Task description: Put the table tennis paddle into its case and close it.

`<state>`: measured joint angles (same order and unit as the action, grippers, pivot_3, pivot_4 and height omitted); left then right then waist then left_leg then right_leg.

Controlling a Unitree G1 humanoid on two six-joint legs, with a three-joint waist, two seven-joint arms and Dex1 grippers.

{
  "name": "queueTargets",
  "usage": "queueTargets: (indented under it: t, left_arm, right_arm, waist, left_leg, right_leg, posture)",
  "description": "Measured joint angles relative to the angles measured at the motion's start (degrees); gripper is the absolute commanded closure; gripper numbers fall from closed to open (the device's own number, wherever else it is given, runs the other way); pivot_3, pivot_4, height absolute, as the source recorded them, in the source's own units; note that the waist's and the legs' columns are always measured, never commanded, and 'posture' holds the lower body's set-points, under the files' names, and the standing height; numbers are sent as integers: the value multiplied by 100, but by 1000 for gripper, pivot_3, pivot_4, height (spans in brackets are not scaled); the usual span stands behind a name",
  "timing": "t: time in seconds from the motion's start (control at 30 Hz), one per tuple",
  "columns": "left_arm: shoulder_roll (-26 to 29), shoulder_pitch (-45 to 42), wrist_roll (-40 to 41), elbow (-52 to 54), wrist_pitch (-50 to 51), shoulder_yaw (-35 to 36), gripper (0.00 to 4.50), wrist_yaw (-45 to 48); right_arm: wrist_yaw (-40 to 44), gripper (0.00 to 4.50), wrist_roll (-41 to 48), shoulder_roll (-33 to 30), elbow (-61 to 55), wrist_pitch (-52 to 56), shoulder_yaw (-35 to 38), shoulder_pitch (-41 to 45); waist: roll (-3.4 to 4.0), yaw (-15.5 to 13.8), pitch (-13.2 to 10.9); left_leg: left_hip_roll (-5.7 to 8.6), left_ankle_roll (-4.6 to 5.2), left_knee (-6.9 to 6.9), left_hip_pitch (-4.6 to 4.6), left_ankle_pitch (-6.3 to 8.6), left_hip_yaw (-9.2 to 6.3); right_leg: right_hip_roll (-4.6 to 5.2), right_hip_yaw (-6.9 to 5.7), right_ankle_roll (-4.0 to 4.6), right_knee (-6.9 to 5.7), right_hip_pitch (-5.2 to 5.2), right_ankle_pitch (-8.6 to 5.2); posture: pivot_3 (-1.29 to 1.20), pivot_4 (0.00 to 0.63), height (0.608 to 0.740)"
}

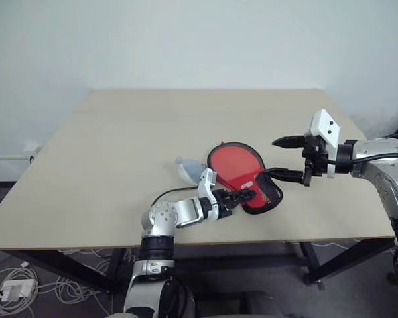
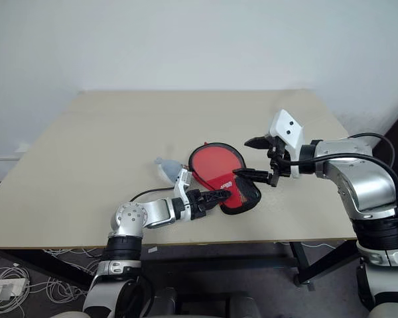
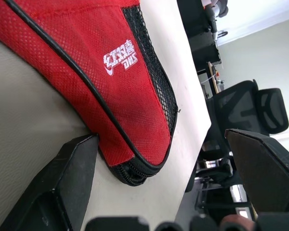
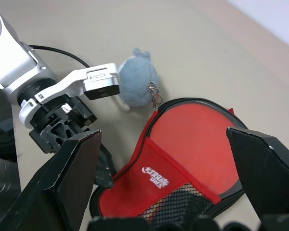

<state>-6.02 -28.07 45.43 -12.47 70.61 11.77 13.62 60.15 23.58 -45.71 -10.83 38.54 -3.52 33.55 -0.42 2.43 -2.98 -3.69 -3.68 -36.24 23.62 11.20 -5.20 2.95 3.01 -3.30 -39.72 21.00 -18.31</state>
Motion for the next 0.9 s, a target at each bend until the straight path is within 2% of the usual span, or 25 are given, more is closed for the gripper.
queueTargets:
  t: [0.3, 0.53, 0.73, 0.9]
  left_arm:
    - [-191, -286, 10, -260, 158, 327, 26, -525]
    - [-173, -350, 172, -46, 688, 738, 26, -915]
    - [-160, -132, 333, 320, 1072, 1018, 26, -1027]
    - [-30, 134, 377, 621, 1149, 861, 26, -837]
  right_arm:
    - [-15, 0, 22, 0, -1, -1, 0, -1]
    - [-54, 0, 61, 0, -5, -3, 0, -43]
    - [-114, 0, 77, 5, -74, -3, 0, -65]
    - [-123, 0, 100, 40, -78, -3, 0, -68]
  waist:
    - [-1, -57, 0]
    - [-2, -16, 0]
    - [-2, 7, 0]
    - [-2, 7, 0]
  left_leg:
    - [2, 0, -6, -2, 0, -4]
    - [1, -1, 4, -3, 0, -4]
    - [1, -1, 7, -2, 0, -5]
    - [1, -1, 7, -3, 0, -4]
  right_leg:
    - [1, -4, -1, 1, -6, 0]
    - [1, -2, -2, 1, 1, 0]
    - [1, -2, -1, 1, 2, 0]
    - [1, -2, 0, 2, 1, 0]
  posture:
    - [0, 0, 684]
    - [0, 0, 684]
    - [0, 0, 684]
    - [0, 0, 684]
